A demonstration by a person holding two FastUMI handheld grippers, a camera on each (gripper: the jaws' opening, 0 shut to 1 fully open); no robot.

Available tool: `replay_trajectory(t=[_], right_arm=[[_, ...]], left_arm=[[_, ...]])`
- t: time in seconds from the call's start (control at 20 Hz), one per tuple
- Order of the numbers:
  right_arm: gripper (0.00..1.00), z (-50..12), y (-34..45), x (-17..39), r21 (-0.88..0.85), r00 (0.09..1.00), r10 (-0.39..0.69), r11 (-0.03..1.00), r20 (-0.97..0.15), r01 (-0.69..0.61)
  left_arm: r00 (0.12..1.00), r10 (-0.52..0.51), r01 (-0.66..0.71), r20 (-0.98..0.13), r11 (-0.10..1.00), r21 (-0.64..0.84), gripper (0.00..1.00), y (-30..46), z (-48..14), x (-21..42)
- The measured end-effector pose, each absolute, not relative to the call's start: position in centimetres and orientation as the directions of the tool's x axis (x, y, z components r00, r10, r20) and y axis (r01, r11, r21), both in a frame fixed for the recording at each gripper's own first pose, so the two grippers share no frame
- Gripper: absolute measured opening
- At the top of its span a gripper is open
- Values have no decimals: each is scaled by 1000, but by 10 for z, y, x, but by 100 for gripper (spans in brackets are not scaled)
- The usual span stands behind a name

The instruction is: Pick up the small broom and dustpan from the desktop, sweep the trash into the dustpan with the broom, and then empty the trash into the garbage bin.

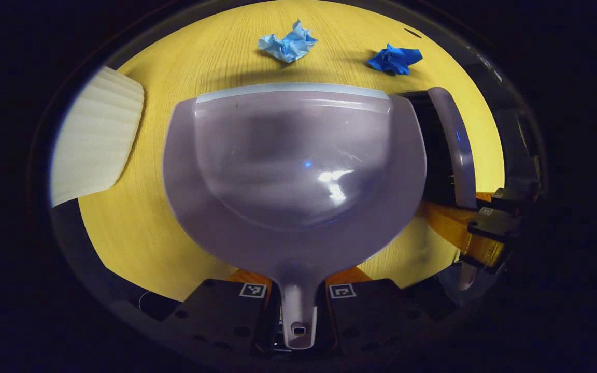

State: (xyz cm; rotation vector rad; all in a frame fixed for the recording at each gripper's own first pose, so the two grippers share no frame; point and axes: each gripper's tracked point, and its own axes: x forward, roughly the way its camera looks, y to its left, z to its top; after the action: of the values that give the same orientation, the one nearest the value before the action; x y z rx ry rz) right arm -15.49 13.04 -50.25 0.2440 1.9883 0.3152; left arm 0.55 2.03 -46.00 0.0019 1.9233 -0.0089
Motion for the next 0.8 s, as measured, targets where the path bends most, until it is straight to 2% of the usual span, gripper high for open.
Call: replay_trajectory(t=[0.05,0.15,0.25,0.4,0.45,0.6,0.7,0.75,0.8], right_arm=[[23,-499,127,-155,344,-428,323,939,-844,30],[20,-499,120,-151,362,-419,350,931,-838,52],[20,-504,104,-138,349,-405,347,934,-846,73],[20,-521,67,-88,311,-355,310,949,-882,55],[20,-532,53,-65,291,-333,283,956,-899,26],[19,-568,25,1,222,-270,184,968,-945,-116],[19,-583,30,28,224,-256,157,940,-954,-257],[19,-597,45,36,241,-266,151,906,-952,-347],[19,-601,57,37,273,-289,164,878,-943,-392]], left_arm=[[-348,1,22,-937,1000,-8,28,23,-459,3],[-347,3,53,-938,998,-17,27,30,-456,3],[-344,-6,85,-939,996,-38,26,38,-454,3],[-335,49,175,-941,985,-10,27,60,-450,3],[-330,60,201,-942,980,-8,29,66,-450,4],[-321,82,262,-944,965,-5,26,78,-452,7],[-318,92,297,-944,955,-7,27,85,-455,9],[-322,96,306,-942,952,-8,29,87,-456,9],[-321,103,320,-941,947,-6,26,89,-457,11]])
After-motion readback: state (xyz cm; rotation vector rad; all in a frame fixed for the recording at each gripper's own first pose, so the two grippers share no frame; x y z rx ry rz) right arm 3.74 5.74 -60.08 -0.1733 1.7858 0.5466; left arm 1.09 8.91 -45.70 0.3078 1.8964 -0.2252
